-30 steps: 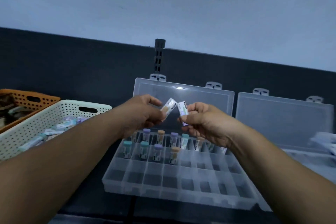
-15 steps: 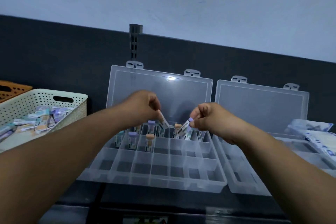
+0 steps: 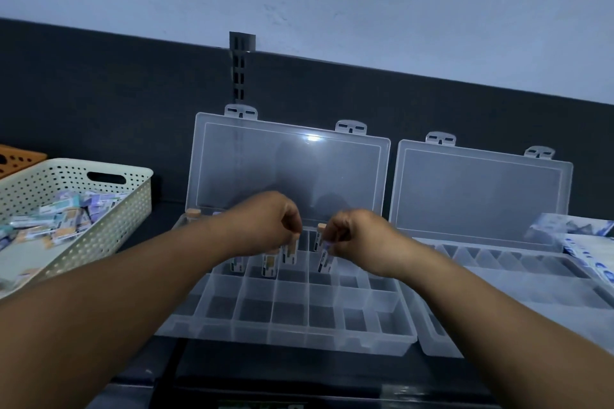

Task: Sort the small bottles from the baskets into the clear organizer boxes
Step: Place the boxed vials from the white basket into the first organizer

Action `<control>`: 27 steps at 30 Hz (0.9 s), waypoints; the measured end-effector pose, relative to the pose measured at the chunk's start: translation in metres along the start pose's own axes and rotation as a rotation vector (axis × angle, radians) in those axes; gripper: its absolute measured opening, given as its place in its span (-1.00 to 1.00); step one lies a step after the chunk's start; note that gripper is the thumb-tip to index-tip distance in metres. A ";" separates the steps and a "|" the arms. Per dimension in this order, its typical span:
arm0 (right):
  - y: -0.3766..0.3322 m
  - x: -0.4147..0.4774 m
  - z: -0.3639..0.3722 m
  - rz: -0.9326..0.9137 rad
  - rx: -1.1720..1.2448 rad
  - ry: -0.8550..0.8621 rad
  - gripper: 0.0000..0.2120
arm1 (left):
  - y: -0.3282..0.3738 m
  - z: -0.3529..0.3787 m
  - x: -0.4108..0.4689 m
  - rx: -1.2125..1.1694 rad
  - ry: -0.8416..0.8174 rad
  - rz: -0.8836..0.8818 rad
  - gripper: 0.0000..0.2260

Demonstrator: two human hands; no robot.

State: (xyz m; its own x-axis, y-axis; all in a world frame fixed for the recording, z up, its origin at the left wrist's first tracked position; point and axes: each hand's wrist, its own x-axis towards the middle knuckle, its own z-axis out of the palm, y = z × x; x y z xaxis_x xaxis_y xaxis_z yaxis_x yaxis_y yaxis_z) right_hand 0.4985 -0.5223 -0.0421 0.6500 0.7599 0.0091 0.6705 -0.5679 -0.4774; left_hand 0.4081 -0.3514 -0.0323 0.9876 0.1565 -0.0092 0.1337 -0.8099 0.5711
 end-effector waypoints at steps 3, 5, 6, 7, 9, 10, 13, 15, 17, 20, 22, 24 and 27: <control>0.003 0.001 0.003 0.015 0.012 -0.009 -0.91 | 0.000 0.004 0.000 0.029 -0.024 0.010 -0.86; 0.005 0.002 0.005 0.025 0.006 -0.008 -0.93 | -0.001 0.007 0.001 0.041 -0.037 0.015 -0.86; 0.006 0.002 0.006 0.027 0.005 -0.008 -0.93 | -0.001 0.008 0.002 0.048 -0.043 0.014 -0.87; 0.006 0.002 0.007 0.029 0.005 -0.010 -0.92 | -0.002 0.010 0.003 0.054 -0.048 0.013 -0.87; 0.006 0.003 0.008 0.031 0.000 -0.011 -0.87 | -0.002 0.011 0.004 0.063 -0.049 0.012 -0.87; 0.006 0.004 0.009 0.034 0.001 -0.010 -0.84 | -0.002 0.011 0.005 0.066 -0.049 0.011 -0.87; 0.007 0.006 0.012 0.044 0.004 -0.011 -0.86 | -0.003 0.013 0.005 0.068 -0.053 0.008 -0.88; 0.008 0.006 0.015 0.052 -0.006 -0.004 -0.83 | -0.004 0.014 0.005 0.069 -0.065 0.003 -0.89; 0.008 0.006 0.016 0.058 -0.006 -0.007 -0.81 | -0.005 0.014 0.004 0.067 -0.069 -0.002 -0.88; 0.007 0.006 0.016 0.073 -0.006 -0.019 -0.86 | -0.006 0.014 0.004 0.067 -0.077 0.002 -0.88; 0.007 0.006 0.015 0.077 0.000 -0.023 -0.91 | -0.007 0.014 0.004 0.068 -0.078 0.006 -0.84; 0.005 0.004 0.013 0.070 0.013 -0.027 -0.90 | -0.007 0.014 0.003 0.070 -0.075 0.004 -0.80; 0.000 0.001 0.006 0.065 0.025 -0.008 -0.82 | -0.008 0.013 0.001 0.064 -0.059 0.008 -0.76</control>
State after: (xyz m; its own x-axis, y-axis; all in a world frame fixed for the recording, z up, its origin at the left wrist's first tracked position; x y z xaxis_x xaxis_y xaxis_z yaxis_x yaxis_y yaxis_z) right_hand 0.4973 -0.5195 -0.0470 0.6889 0.7243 -0.0297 0.6178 -0.6080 -0.4987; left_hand 0.4094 -0.3522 -0.0476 0.9916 0.1174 -0.0543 0.1284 -0.8456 0.5181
